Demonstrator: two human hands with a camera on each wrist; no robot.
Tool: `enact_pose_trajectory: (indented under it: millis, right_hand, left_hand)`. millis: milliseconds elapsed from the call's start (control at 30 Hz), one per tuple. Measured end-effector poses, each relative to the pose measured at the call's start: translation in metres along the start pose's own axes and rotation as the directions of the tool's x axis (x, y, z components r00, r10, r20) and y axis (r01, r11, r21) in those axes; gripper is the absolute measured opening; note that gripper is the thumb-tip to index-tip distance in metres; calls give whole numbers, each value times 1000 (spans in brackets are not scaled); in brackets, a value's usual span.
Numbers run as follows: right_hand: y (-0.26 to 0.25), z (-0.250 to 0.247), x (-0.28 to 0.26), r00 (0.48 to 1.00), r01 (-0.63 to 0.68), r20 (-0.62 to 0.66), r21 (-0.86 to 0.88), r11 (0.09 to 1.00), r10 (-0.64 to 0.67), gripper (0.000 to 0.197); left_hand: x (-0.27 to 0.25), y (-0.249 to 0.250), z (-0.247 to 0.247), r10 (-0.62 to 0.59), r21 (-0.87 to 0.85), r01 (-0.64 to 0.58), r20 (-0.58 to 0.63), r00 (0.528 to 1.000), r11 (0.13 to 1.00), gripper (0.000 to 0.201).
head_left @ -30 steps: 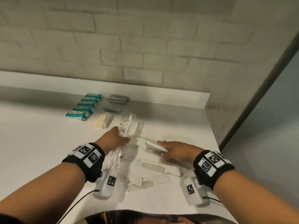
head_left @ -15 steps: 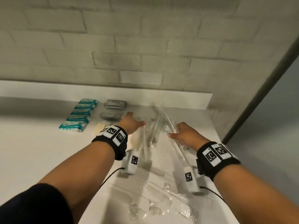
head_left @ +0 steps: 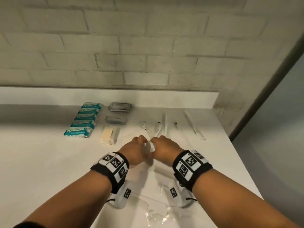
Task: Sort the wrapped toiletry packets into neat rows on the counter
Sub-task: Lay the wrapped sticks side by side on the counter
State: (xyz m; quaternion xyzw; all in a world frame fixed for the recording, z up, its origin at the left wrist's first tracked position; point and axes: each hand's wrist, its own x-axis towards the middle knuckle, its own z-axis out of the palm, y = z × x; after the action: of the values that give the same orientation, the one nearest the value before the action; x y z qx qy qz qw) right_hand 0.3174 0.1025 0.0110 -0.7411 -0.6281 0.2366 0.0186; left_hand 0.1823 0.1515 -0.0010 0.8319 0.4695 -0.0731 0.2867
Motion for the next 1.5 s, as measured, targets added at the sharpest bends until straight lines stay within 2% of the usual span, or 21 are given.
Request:
enact_pose_trajectory:
  millis: [100, 167, 300, 367, 433, 500, 567, 600, 667, 733, 867, 933, 967, 1067, 1133, 1333, 1500]
  right_hand:
    - [-6, 6, 5, 992, -108, -66, -34, 994, 106, 40]
    - [-8, 8, 5, 981, -177, -86, -45, 983, 173, 33]
    - [-4, 4, 4, 948, -271, -151, 83, 959, 281, 30]
    - [-8, 0, 0, 926, -263, -240, 136, 955, 290, 30]
    - [-22, 2, -7, 937, -194, -280, 80, 978, 208, 35]
    - [-36, 10, -15, 977, -98, -190, -2, 995, 96, 46]
    - [-42, 15, -19, 995, -75, -64, -46, 996, 72, 53]
    - [-42, 16, -18, 995, -82, -56, -48, 995, 79, 51]
    - [-38, 14, -18, 987, -93, -135, -43, 995, 87, 42]
    - [-31, 14, -17, 983, -107, -157, -92, 990, 92, 43]
    - [-23, 16, -16, 997, -67, 25, -243, 968, 75, 50]
    - [-22, 16, -13, 997, -48, 44, -271, 961, 62, 50]
    - [-21, 16, -9, 998, -46, 38, -272, 961, 58, 51]
    - [-19, 15, 1, 999, -46, 7, -224, 974, 49, 57]
    - [-18, 13, 12, 1000, -30, -12, -191, 981, 28, 59]
    - [-20, -8, 48, 997, 21, -69, -82, 996, -27, 57]
    - [-17, -15, 87, 997, 35, -60, -64, 997, -39, 58]
  left_hand:
    - [-4, -3, 1, 54, 85, -55, 13, 998, 995, 59]
    - [-6, -6, 1, 87, 133, -90, 28, 996, 987, 61]
    - [-7, -15, 1, 138, 142, -146, 69, 988, 979, 63]
    - [-5, -19, -2, 116, 59, -120, 55, 992, 991, 63]
    - [-5, -26, -7, 75, -109, -74, 6, 997, 991, 61]
    - [-3, -30, -11, 49, -274, -59, -41, 998, 960, 55]
    - [-2, -33, -12, 28, -403, -57, -77, 997, 913, 52]
    - [-1, -35, -10, 27, -429, -63, -89, 996, 901, 53]
    - [0, -36, -9, 50, -374, -83, -96, 994, 924, 55]
    - [-1, -37, -9, 89, -235, -106, -82, 993, 966, 62]
    - [-5, -29, -11, 158, 11, -158, -16, 987, 987, 81]
    - [-2, -21, -9, 205, 183, -205, 22, 979, 961, 87]
    - [0, -18, -9, 189, 220, -191, 31, 982, 957, 85]
    - [10, -12, -14, 135, 232, -132, 4, 991, 964, 57]
    - [17, -13, -18, 124, 226, -117, -18, 992, 967, 51]
    - [48, -23, -24, 135, 232, -115, -73, 988, 966, 59]
    - [68, -22, -28, 108, 301, -75, -92, 990, 951, 79]
